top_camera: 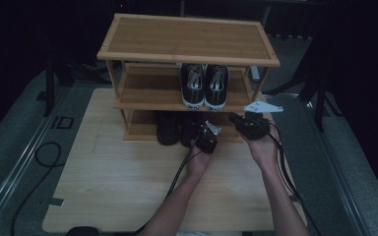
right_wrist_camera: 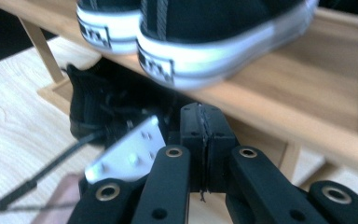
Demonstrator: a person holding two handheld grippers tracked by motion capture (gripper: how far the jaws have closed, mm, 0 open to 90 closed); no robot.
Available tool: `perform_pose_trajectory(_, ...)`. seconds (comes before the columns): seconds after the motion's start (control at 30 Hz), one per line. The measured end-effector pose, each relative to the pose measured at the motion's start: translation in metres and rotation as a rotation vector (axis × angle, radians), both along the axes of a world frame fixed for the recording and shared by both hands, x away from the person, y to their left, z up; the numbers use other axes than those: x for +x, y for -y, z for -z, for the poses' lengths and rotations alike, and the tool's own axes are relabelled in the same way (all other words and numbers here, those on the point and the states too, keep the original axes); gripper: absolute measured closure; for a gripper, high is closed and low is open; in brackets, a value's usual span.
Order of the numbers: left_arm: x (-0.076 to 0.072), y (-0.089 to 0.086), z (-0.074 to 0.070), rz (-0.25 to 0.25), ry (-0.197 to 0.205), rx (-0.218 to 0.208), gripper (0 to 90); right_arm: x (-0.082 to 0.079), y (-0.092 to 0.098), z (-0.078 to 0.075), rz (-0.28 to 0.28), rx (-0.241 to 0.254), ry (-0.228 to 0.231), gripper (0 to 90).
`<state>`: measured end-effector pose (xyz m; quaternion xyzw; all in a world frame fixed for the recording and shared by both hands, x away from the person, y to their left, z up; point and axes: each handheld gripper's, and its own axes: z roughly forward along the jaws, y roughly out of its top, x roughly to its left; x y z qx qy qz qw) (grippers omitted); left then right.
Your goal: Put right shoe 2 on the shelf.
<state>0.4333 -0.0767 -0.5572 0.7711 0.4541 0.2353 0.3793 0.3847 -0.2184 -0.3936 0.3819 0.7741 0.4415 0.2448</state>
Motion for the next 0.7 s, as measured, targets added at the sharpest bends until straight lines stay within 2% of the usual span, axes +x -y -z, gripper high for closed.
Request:
perform_pose_trajectory(0.17,0.000,0.000,0.000,0.000,0.001,0.006,90.0,-0.012,0.012,0.014,0.027,-0.033,-0.032,87.7)
perform_pose_trajectory(0.27,0.000,0.000,0.000,0.005,0.000,-0.001,90.0,-0.020,0.020,0.024,0.032,-0.029,-0.050,87.7)
perform_pose_trajectory(0.37,-0.002,-0.001,0.000,0.054,0.008,0.008,90.0,-0.024,0.026,0.035,0.042,-0.035,-0.074,87.7)
perform_pose_trajectory(0.5,-0.007,-0.004,-0.001,0.070,0.025,-0.018,90.0,-0.024,0.032,0.045,0.059,-0.023,-0.103,87.8)
perform_pose_trajectory(0.7,-0.012,-0.005,-0.006,0.094,0.048,-0.033,90.0,-0.023,0.037,0.053,0.076,-0.019,-0.119,88.1)
